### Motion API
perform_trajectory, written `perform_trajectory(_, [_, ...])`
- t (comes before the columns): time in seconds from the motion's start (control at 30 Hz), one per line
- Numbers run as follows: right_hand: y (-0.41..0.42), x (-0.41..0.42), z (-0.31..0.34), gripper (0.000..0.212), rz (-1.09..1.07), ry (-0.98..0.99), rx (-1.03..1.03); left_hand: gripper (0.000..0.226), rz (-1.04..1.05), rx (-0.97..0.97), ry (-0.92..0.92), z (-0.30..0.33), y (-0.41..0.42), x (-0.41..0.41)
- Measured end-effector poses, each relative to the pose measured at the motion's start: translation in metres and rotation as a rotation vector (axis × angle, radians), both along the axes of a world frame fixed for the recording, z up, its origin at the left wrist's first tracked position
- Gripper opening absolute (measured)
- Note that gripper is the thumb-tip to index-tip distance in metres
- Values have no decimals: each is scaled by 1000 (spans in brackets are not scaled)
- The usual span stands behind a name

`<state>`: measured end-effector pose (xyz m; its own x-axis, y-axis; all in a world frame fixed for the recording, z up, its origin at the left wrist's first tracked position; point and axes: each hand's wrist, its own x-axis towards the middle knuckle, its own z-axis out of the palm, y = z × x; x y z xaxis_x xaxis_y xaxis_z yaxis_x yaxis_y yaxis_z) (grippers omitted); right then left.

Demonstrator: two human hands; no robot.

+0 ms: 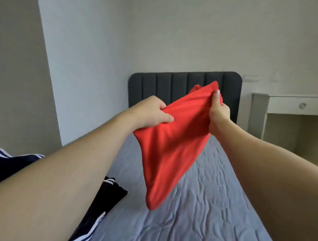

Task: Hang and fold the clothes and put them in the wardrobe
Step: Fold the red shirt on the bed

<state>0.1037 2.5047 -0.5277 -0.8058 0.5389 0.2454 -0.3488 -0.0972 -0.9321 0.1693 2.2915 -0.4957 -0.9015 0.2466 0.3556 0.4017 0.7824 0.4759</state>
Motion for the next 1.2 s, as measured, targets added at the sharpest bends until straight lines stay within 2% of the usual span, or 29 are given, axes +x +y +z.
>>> perform_trajectory(0.13, [34,61,-2,47,-4,59,-218,26,-88,-38,-98,26,46,74])
perform_trajectory(0.23, [71,105,-44,43,-41,-2,-238,27,-176,-29,-277,-1,88,117])
perform_trajectory(0.3, [103,132,-95,45,-59,-106,-155,25,-244,-6,-481,-48,118,138])
perform_trajectory(0.43, [160,182,-228,58,-53,-417,-55,12,-349,59,-933,-191,179,184])
perform_trajectory(0.53, [188,212,-299,56,-226,-688,4,21,-375,57,-1085,-278,211,217])
perform_trajectory(0.6, [196,216,-316,56,-269,-758,30,16,-387,79,-1137,-305,220,226])
perform_trajectory(0.67, [196,210,-317,57,-264,-766,100,6,-378,39,-1064,-313,216,222])
perform_trajectory(0.8, [176,189,-303,51,-243,-678,390,26,-272,-214,-785,-302,174,181])
perform_trajectory(0.9, [152,162,-288,46,-229,-614,583,39,-82,-247,-657,-295,130,140])
perform_trajectory(1.03, [108,122,-275,30,-157,-483,871,26,115,-195,-605,-312,84,96])
perform_trajectory(1.1, [84,104,-275,24,-175,-429,980,21,174,-76,-606,-326,67,86])
perform_trajectory(1.2, [55,84,-287,22,-191,-435,1063,37,256,32,-534,-351,47,79])
